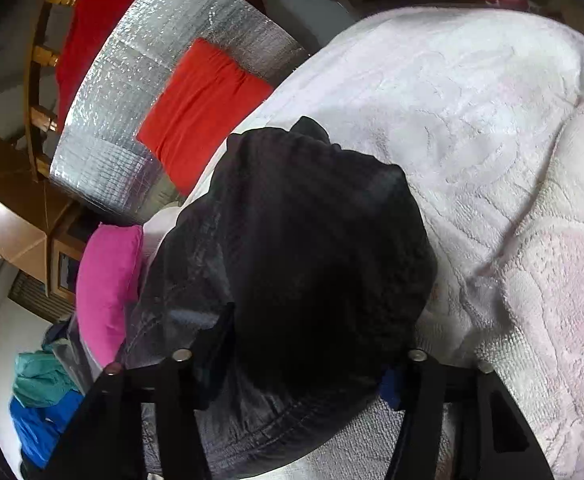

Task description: Fold large clothes

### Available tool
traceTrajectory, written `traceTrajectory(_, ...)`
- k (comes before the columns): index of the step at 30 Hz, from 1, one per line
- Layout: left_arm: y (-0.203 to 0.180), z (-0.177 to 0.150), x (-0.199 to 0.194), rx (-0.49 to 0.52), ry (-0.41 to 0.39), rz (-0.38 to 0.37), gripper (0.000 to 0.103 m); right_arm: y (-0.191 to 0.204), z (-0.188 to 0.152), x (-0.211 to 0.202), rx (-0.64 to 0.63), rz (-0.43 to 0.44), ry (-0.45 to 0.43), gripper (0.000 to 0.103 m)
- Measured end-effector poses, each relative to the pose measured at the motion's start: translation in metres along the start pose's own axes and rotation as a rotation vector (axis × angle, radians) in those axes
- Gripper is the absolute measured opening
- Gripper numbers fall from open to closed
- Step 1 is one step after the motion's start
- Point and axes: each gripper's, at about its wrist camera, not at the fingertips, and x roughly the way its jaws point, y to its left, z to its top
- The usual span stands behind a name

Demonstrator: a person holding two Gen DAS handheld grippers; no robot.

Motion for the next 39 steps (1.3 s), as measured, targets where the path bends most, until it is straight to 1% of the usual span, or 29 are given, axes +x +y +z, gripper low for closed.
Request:
traceTrajectory(1,0.000,0.001,0.000,0.007,-0.009,0.015,0.065,0.003,-0.001,-0.001,-0.015,-0.011,-0.007,0.051)
traceTrajectory(2,-0.001,0.001,-0.001,0.020,-0.017,0.026,0.060,0.008,-0.003,-0.004,-0.034,-0.021,-0.017,0.046)
traceTrajectory(3,-0.003,0.001,-0.001,0.026,-0.022,0.026,0.058,0.013,-0.004,-0.007,-0.054,-0.030,-0.028,0.042)
traceTrajectory(5,-0.007,0.000,-0.004,0.060,-0.041,0.037,0.049,0.024,-0.006,-0.017,-0.104,-0.053,-0.054,0.040)
traceTrajectory(7,-0.015,-0.002,-0.009,0.115,-0.059,0.048,0.044,0.033,-0.009,-0.027,-0.139,-0.063,-0.074,0.038)
traceTrajectory(8,-0.018,-0.003,-0.011,0.130,-0.065,0.047,0.042,0.035,-0.010,-0.031,-0.143,-0.062,-0.080,0.037)
traceTrajectory(11,-0.019,-0.004,-0.020,0.162,-0.077,0.035,0.040,0.034,-0.018,-0.045,-0.139,-0.056,-0.081,0.036)
traceTrajectory(14,-0.010,-0.009,-0.038,0.185,-0.069,0.034,0.039,0.030,-0.028,-0.059,-0.143,-0.061,-0.073,0.036)
traceTrajectory(17,-0.001,-0.022,-0.051,0.209,-0.055,0.028,0.039,0.016,-0.038,-0.077,-0.124,-0.055,-0.051,0.036)
traceTrajectory(19,0.007,-0.031,-0.060,0.200,-0.042,0.019,0.039,0.007,-0.046,-0.090,-0.114,-0.048,-0.037,0.036)
traceTrajectory(21,0.014,-0.044,-0.069,0.188,-0.034,0.015,0.039,-0.002,-0.058,-0.107,-0.119,-0.054,-0.027,0.036)
traceTrajectory(24,0.023,-0.065,-0.089,0.213,-0.050,0.030,0.039,-0.013,-0.074,-0.128,-0.122,-0.062,-0.012,0.036)
traceTrajectory(27,0.034,-0.090,-0.108,0.231,-0.067,0.044,0.039,-0.029,-0.091,-0.149,-0.102,-0.056,0.011,0.036)
traceTrajectory(30,0.052,-0.110,-0.121,0.229,-0.060,0.055,0.040,-0.044,-0.105,-0.166,-0.085,-0.043,0.031,0.036)
traceTrajectory(31,0.056,-0.116,-0.124,0.236,-0.053,0.064,0.041,-0.047,-0.107,-0.168,-0.089,-0.040,0.040,0.036)
traceTrajectory(32,0.060,-0.119,-0.127,0.238,-0.041,0.078,0.047,-0.050,-0.109,-0.171,-0.098,-0.039,0.056,0.036)
traceTrajectory(34,0.066,-0.119,-0.135,0.220,-0.011,0.093,0.050,-0.054,-0.110,-0.176,-0.096,-0.038,0.093,0.042)
traceTrajectory(35,0.066,-0.118,-0.139,0.219,0.008,0.107,0.054,-0.054,-0.109,-0.180,-0.091,-0.029,0.112,0.043)
traceTrajectory(36,0.065,-0.118,-0.148,0.230,0.024,0.139,0.057,-0.052,-0.106,-0.183,-0.098,-0.022,0.122,0.046)
traceTrajectory(37,0.065,-0.119,-0.156,0.240,0.027,0.158,0.062,-0.049,-0.105,-0.189,-0.117,-0.022,0.136,0.047)
traceTrajectory(39,0.059,-0.122,-0.181,0.277,-0.007,0.184,0.062,-0.047,-0.103,-0.205,-0.162,-0.014,0.173,0.049)
